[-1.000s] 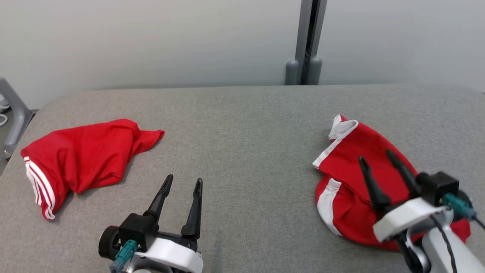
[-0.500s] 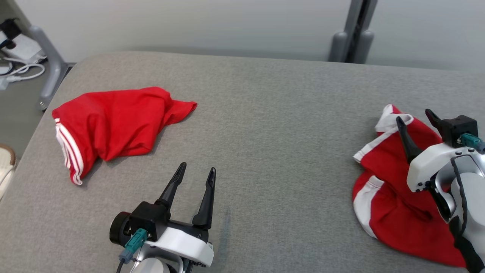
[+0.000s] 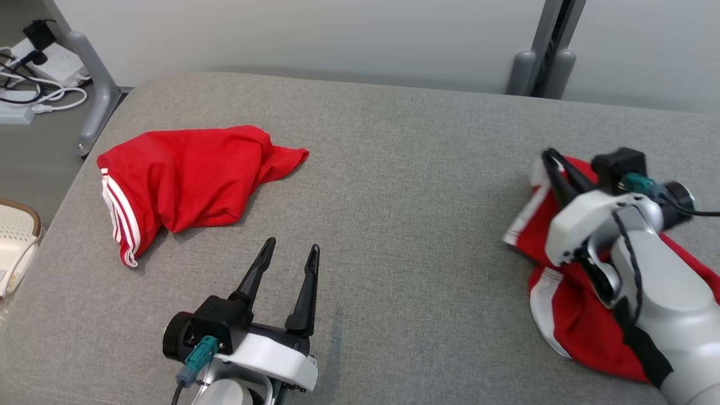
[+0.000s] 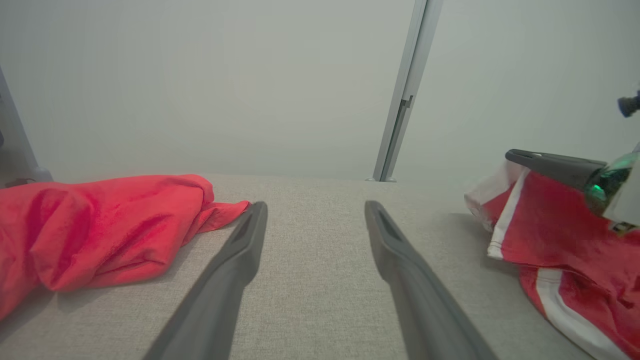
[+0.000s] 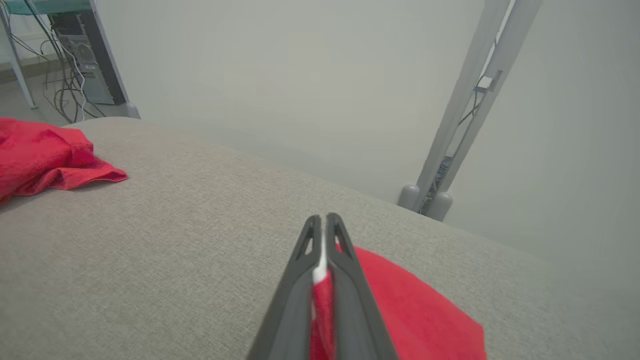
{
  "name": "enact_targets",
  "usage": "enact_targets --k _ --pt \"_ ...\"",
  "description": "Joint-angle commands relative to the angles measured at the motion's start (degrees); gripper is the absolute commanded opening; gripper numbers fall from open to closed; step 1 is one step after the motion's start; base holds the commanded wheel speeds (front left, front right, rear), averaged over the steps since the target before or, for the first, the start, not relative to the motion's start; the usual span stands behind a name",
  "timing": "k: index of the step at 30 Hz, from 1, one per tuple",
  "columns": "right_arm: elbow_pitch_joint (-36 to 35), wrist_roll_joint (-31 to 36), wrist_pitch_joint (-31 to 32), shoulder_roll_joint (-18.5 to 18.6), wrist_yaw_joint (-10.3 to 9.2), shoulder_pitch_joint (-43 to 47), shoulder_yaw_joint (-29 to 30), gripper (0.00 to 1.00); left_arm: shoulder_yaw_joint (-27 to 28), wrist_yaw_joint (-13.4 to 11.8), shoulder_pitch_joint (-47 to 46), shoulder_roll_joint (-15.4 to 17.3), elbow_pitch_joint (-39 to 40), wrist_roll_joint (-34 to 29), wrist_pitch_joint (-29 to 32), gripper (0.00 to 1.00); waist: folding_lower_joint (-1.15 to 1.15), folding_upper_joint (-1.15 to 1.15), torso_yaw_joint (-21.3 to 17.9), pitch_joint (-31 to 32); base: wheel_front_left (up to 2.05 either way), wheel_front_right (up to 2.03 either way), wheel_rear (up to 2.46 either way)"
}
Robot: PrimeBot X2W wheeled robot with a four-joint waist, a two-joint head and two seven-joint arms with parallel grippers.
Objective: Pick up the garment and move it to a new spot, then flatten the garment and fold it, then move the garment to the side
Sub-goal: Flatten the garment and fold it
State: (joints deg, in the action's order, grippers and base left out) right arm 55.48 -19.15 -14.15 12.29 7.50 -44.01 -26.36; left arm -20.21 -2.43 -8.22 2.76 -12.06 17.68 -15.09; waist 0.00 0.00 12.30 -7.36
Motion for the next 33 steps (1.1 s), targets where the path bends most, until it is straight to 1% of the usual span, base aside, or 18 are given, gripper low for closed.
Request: enact_targets --k 1,4,7,9,11,12,13,15,19,20,21,22,23,25,27,29,31,33 --pt "-1.9 -1.9 -0.5 -0.6 -0.01 -1.6 -2.5 0.00 0.1 -0.3 -0.5 0.2 -0.1 0.1 0.0 1.00 0.00 0.00 -0.1 0.5 0.00 0.00 0.00" --pt "-6.6 -6.1 -0.8 -2.3 0.00 -3.0 -7.5 0.00 0.1 -0.4 -0.2 0.2 -0.1 0.3 0.0 1.00 0.00 0.00 -0.1 1.0 0.00 0.00 0.00" --pt "-12.2 -12.1 -0.9 -3.1 -0.01 -4.4 -11.9 0.00 0.1 -0.2 0.3 0.2 -0.3 0.2 0.0 1.00 0.00 0.00 0.2 1.6 0.00 0.00 0.00" --pt "-15.6 -16.7 -1.0 -3.5 -0.01 -5.1 -13.7 0.00 0.3 -0.2 0.7 0.2 -0.3 0.2 0.0 1.00 0.00 0.00 0.4 2.0 0.00 0.00 0.00" --pt "-17.3 -20.6 -0.8 -2.9 -0.01 -5.6 -14.3 0.00 0.6 -0.3 1.0 0.2 -0.3 0.0 0.0 1.00 0.00 0.00 0.6 2.3 0.00 0.00 0.00" --pt "-17.4 -22.5 -0.1 -2.5 -0.01 -5.6 -14.3 0.00 0.6 -0.3 1.2 0.2 -0.3 -0.1 0.0 1.00 0.00 0.00 0.8 2.4 0.00 0.00 0.00" --pt "-17.4 -22.5 -0.1 -2.5 -0.01 -5.6 -14.3 0.00 0.6 -0.3 1.2 0.2 -0.3 -0.1 0.0 1.00 0.00 0.00 0.8 2.4 0.00 0.00 0.00" --pt "-16.0 -25.8 1.1 -1.6 -0.01 -5.4 -13.4 0.00 0.6 -0.1 1.4 0.2 -0.3 -0.2 0.0 1.00 0.00 0.00 1.1 2.5 0.00 0.00 0.00" --pt "-8.4 -31.3 3.5 0.7 0.00 -4.8 -10.5 0.00 0.2 0.1 1.0 0.2 0.0 0.1 0.0 1.00 0.00 0.00 1.9 1.8 0.00 0.00 0.00" --pt "-6.0 -31.6 3.8 1.7 0.00 -5.3 -10.1 0.00 0.2 0.1 0.8 0.3 0.0 0.1 0.0 1.00 0.00 0.00 2.1 1.4 0.00 0.00 0.00" --pt "-3.0 -31.6 3.9 2.8 0.00 -6.0 -9.7 0.10 0.1 0.2 0.6 0.3 0.0 0.2 0.0 1.00 0.00 0.00 2.3 1.1 0.00 0.00 0.00" --pt "0.5 -31.2 3.9 3.7 0.00 -6.5 -9.3 0.92 0.0 0.2 0.3 0.2 0.0 0.1 0.0 1.00 0.00 0.00 2.4 0.8 0.00 0.00 0.00" --pt "5.0 -32.3 5.7 3.9 -0.01 -6.6 -8.3 1.00 -0.1 0.2 0.2 0.2 -0.1 0.1 0.0 1.00 0.00 0.00 2.5 0.5 0.00 0.00 0.00" --pt "12.8 -33.5 7.3 4.9 0.00 -8.6 -5.7 1.00 -0.2 0.3 -0.3 0.2 -0.1 0.2 0.0 1.00 0.00 0.00 2.7 -0.1 0.00 0.00 0.00" --pt "16.9 -30.7 5.0 7.6 0.00 -10.8 -5.8 1.00 -0.5 0.4 -0.7 0.2 -0.1 0.3 0.0 1.00 0.00 0.00 3.1 -0.5 0.00 0.00 0.00" --pt "18.2 -28.9 2.7 8.6 0.00 -10.6 -5.8 1.00 -0.5 0.3 -0.8 0.2 -0.1 0.4 0.0 1.00 0.00 0.00 3.1 -0.9 0.00 0.00 0.00" --pt "18.4 -29.1 1.5 7.8 0.00 -10.2 -4.4 1.00 0.0 0.1 -1.0 0.2 0.0 0.3 0.0 1.00 0.00 0.00 2.6 -1.0 0.00 0.00 0.00" --pt "18.5 -27.7 0.3 8.1 0.00 -10.1 -4.8 1.00 0.0 0.1 -0.9 0.2 -0.4 -0.1 0.0 1.00 0.00 0.00 1.9 -0.7 0.00 0.00 0.00"
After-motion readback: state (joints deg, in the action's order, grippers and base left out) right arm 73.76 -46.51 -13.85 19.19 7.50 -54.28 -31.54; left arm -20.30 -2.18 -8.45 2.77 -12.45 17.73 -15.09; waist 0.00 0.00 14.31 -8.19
